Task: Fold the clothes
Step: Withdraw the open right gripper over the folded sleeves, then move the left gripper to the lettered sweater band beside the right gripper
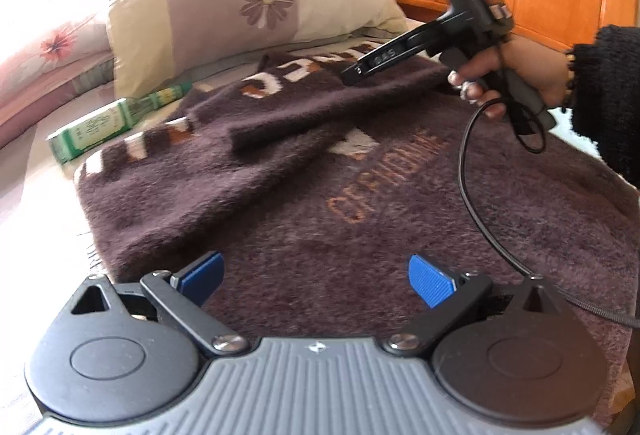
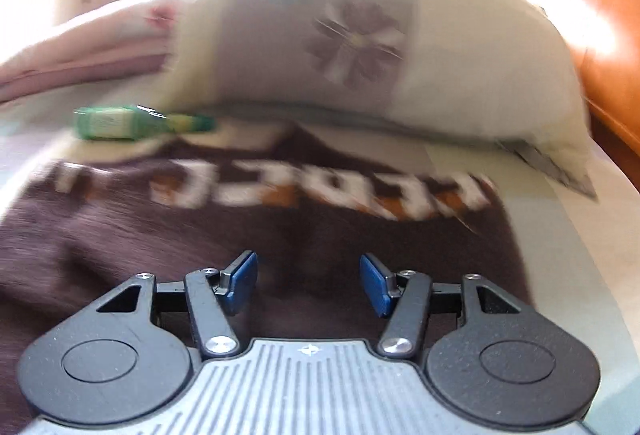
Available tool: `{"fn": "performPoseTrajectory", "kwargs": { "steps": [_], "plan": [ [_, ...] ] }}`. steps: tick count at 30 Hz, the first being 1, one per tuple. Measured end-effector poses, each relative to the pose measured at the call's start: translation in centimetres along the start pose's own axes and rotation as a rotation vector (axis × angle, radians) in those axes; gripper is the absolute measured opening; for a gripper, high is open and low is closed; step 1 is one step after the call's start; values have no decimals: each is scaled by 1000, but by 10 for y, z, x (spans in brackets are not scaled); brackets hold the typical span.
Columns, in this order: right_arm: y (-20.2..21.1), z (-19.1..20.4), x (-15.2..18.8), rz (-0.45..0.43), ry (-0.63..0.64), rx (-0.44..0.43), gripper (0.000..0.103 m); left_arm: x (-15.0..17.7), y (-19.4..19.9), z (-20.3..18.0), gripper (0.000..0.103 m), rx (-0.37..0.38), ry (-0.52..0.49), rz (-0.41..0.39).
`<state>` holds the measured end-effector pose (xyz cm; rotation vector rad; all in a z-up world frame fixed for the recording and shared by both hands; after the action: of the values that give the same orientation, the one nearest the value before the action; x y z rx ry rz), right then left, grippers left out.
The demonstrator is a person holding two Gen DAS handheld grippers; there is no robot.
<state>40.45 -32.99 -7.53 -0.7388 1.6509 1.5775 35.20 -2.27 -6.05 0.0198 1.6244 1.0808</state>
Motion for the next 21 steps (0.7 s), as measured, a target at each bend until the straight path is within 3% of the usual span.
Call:
{"fn": "performPoseTrajectory", "kwargs": {
  "steps": [4, 8, 13, 19, 21],
  "plan": [
    [-5, 49, -8, -12, 108, -92, 64, 3, 3, 18, 99, -50, 52, -1],
    [-34, 88, 4, 93, 134, -141, 68, 6, 8, 37, 99, -76, 109, -5],
    [5, 76, -3, 54, 158, -199, 67, 7, 11, 52, 99, -86, 167, -23],
    [45, -23, 3, -61, 44, 122, 70, 8, 1, 48, 99, -61, 235, -3],
    [42, -55, 16, -42, -49, 136, 71, 3, -5, 42, 99, -45, 255, 1]
  ]
}}
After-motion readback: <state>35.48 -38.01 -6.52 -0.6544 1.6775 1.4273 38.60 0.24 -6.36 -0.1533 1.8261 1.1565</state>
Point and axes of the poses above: each gripper's, at about its wrist camera, not at the fingertips, and y roughly against the way its jaws point, z to its left, x to its underside, the point moved 3 cm from there along -y, roughly the way its jaws point, and after that the axes turned 3 degrees about -z, right-handed, at the moved point
